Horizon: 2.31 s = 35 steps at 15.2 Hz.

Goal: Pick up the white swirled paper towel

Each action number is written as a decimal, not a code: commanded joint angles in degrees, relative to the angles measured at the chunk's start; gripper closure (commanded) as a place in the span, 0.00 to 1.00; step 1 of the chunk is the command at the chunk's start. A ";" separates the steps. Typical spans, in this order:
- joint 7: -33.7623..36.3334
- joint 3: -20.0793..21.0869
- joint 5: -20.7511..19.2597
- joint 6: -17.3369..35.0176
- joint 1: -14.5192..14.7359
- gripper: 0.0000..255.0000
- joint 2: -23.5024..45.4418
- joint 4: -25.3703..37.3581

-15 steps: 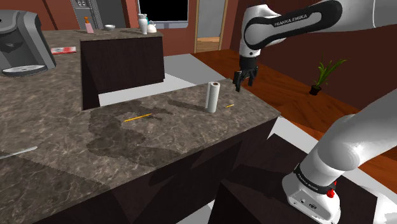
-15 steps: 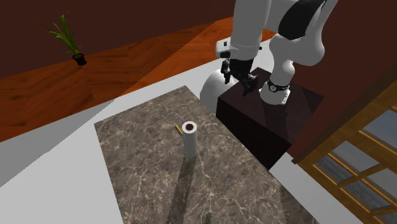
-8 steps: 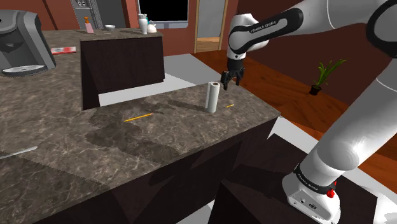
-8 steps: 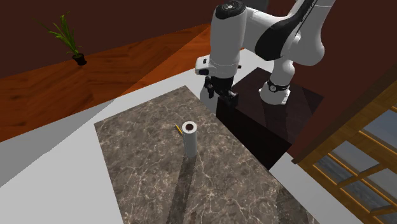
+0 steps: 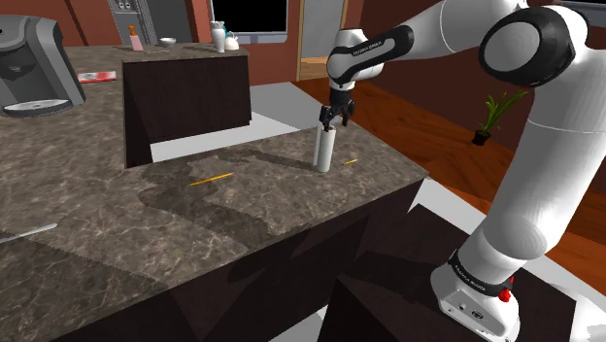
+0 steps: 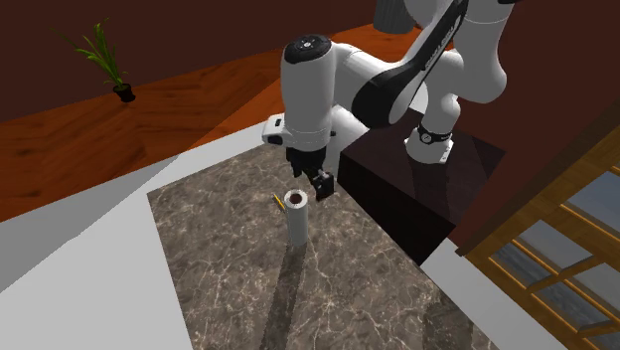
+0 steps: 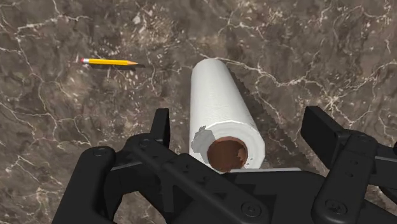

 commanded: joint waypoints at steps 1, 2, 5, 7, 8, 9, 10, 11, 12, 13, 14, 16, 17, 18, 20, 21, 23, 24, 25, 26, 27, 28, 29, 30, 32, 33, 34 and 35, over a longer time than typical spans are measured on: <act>-0.07 -0.06 0.40 0.49 -0.24 0.00 3.21 3.26; -0.07 -0.04 0.42 1.16 -0.25 0.00 3.50 2.88; -0.09 -0.02 0.48 3.17 -0.27 0.00 4.45 1.82; -0.10 0.00 0.52 4.48 -0.28 0.00 5.13 1.18; -0.11 0.01 0.55 5.51 -0.30 0.00 5.69 0.72; -0.11 0.01 0.55 5.51 -0.29 0.00 5.68 0.70; -0.11 0.01 0.55 5.51 -0.29 0.00 5.69 0.71; -0.09 0.02 0.55 5.55 -0.28 1.00 5.64 0.63; -0.10 0.02 0.55 5.58 -0.29 1.00 5.71 0.67; -0.12 0.01 0.56 5.57 -0.30 1.00 5.72 0.68; -0.12 0.01 0.56 5.61 -0.30 1.00 5.74 0.67; -0.11 0.01 0.56 5.59 -0.30 1.00 5.77 0.71; -0.10 0.01 0.56 5.61 -0.29 1.00 5.75 0.67; -0.09 0.02 0.56 5.63 -0.28 1.00 5.71 0.61; -0.11 0.01 0.55 5.51 -0.30 1.00 5.69 0.72; -0.10 0.00 0.53 4.86 -0.29 1.00 5.33 1.00; -0.09 -0.02 0.49 3.55 -0.27 1.00 4.63 1.61; -0.08 -0.02 0.47 2.88 -0.27 1.00 4.31 1.96; -0.08 -0.03 0.45 2.22 -0.26 1.00 3.99 2.31; -0.07 -0.04 0.43 1.55 -0.26 1.00 3.68 2.66; -0.07 -0.04 0.41 0.88 -0.25 1.00 3.38 3.04; -0.06 -0.05 0.39 0.20 -0.24 1.00 3.09 3.42; -0.06 -0.06 0.37 -0.48 -0.24 1.00 2.81 3.82; -0.06 -0.06 0.35 -1.16 -0.24 1.00 2.53 4.23; -0.05 -0.07 0.32 -2.53 -0.23 1.00 2.03 5.10; -0.05 -0.08 0.31 -3.22 -0.22 1.00 1.79 5.55; -0.05 -0.08 0.30 -3.92 -0.22 1.00 1.56 6.02; -0.05 -0.09 0.28 -4.62 -0.22 1.00 1.34 6.50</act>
